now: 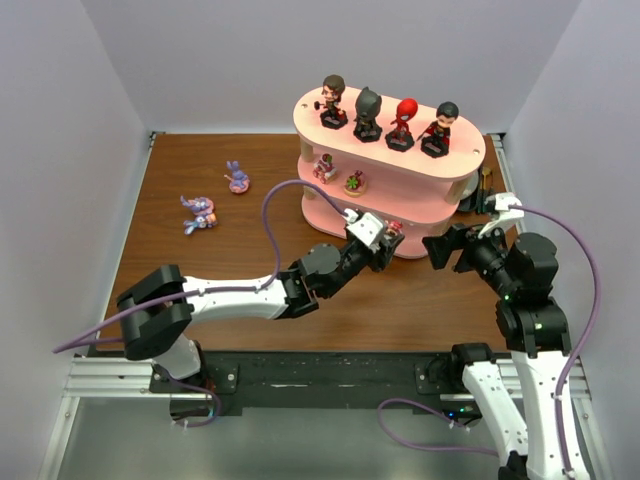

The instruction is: Place and organize the plastic toys onto the shelf

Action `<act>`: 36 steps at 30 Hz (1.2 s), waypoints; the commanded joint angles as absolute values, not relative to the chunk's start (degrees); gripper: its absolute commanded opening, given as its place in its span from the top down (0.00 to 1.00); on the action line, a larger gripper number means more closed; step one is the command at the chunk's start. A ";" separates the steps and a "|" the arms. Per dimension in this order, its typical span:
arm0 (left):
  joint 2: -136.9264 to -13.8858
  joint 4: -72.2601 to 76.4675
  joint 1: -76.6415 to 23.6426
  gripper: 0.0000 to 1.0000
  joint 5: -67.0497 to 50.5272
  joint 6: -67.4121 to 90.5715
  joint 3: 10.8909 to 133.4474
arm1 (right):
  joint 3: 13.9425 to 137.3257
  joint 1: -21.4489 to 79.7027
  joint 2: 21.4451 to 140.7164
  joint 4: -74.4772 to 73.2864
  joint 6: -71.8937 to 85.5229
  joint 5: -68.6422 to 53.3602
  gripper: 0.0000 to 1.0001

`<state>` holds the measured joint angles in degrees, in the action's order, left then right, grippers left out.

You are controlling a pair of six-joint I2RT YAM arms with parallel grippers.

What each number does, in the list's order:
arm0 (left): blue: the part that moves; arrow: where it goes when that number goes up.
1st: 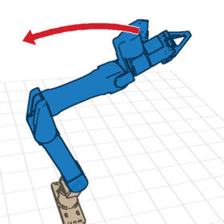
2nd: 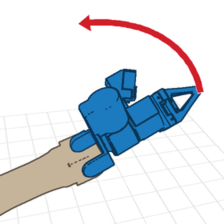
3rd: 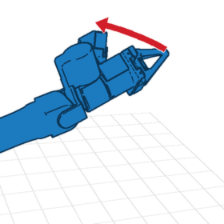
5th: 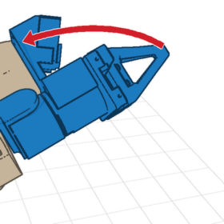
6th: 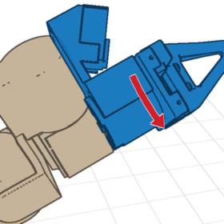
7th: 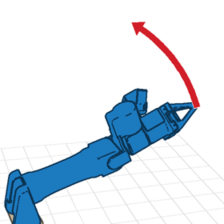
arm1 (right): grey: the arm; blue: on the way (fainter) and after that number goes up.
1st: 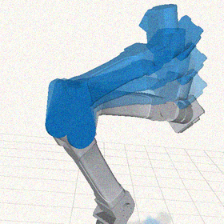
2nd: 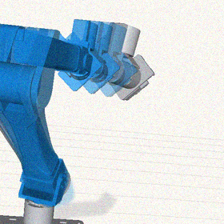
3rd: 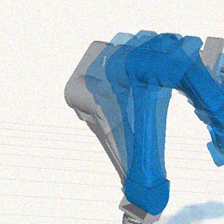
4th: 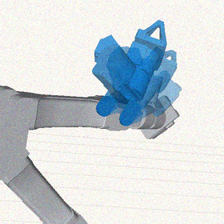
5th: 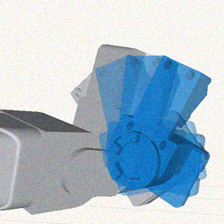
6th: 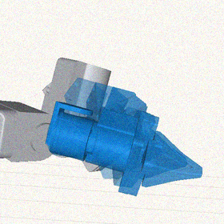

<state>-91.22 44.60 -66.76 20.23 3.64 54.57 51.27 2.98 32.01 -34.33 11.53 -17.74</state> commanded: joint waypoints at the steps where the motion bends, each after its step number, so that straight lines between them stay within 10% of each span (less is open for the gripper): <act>1: -93.95 51.15 -64.17 1.00 21.54 4.30 60.02 | 52.56 2.81 30.41 -38.58 12.57 1.20 0.12; 36: -106.26 58.27 -56.43 1.00 19.78 6.59 68.38 | 49.57 6.24 26.46 -37.88 11.69 6.50 0.04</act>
<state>-105.19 52.80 -57.12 18.87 6.48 65.54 50.11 5.72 26.94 -39.09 12.51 5.08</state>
